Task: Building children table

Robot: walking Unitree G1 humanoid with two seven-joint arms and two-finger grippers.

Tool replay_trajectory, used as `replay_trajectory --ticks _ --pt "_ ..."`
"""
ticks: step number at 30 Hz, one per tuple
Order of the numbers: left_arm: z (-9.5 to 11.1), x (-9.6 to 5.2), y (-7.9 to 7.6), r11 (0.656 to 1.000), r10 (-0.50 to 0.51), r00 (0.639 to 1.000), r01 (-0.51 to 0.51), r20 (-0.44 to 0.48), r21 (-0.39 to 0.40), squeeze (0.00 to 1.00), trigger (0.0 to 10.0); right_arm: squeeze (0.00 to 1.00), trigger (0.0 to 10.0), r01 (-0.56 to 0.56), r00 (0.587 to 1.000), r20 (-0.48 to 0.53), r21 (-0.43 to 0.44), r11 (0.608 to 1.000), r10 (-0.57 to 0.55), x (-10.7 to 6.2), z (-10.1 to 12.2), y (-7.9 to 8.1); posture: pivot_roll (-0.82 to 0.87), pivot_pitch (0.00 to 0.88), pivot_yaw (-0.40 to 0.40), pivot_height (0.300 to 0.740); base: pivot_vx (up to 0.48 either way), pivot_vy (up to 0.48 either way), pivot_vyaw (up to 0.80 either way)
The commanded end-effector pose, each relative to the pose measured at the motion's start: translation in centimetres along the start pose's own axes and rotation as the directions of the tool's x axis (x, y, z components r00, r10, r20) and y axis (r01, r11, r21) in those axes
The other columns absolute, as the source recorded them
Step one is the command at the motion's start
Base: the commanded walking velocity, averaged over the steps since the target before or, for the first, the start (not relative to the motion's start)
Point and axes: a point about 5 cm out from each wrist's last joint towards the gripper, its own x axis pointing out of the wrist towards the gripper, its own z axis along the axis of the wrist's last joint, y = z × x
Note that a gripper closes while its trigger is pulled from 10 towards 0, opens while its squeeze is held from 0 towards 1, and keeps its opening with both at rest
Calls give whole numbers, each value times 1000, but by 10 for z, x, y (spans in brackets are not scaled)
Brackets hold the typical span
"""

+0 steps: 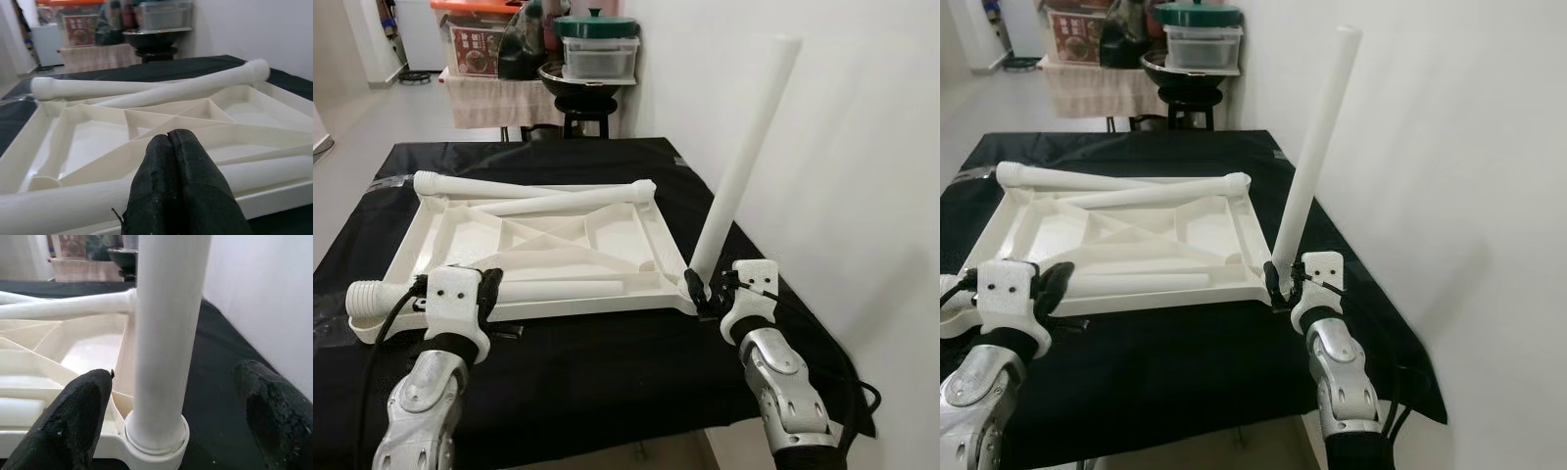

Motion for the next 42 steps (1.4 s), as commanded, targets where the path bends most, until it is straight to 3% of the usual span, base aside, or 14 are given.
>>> replay_trajectory --ticks 1,2,3,5,8,11,12,22,37,42 --pt "-2 -4 0 1000 11 1000 -11 13 4 0 10000 0 10000 -90 996 -7 -27 996 90 -8 0 6 56 0 -81 740 0 0 0" --pt "-2 -6 0 1000 13 1000 -13 22 15 0 10000 0 10000 -194 981 -11 -60 979 194 -16 -2 14 52 0 -81 740 0 0 0" --pt "-2 -6 0 1000 13 1000 -13 22 15 0 10000 0 10000 -194 981 -11 -60 979 194 -16 -2 14 52 0 -81 740 0 0 0" --pt "-2 -9 0 999 20 999 -20 28 27 0 10000 0 10000 -337 941 -37 -104 936 335 -32 -7 25 49 0 -82 740 0 0 0" --pt "-3 -11 2 999 36 999 -37 29 28 0 10000 0 10000 -377 926 -46 -94 922 374 -44 -12 29 49 0 -82 740 0 0 0" --pt "-4 -12 3 999 39 999 -40 37 14 0 10000 0 10000 -381 924 -31 -48 923 380 -49 -13 31 46 0 -83 740 0 0 0" --pt "-5 -11 3 999 42 998 -41 45 -9 0 10000 0 10000 -386 923 3 5 923 386 -49 -12 31 38 0 -74 740 0 0 0" --pt "-7 -10 4 998 40 998 -38 50 -47 0 10000 0 10000 -406 914 45 96 909 403 -49 -8 30 46 0 -70 740 0 288 0" --pt "-9 -7 7 999 52 997 -52 49 -17 0 10000 0 10000 -439 898 58 142 887 436 -49 -7 32 57 0 -67 740 0 480 0" --pt "-5 -5 -3 998 -63 997 63 46 14 0 10000 0 10000 -440 898 70 171 882 435 -48 -5 30 60 0 -64 740 0 190 0"
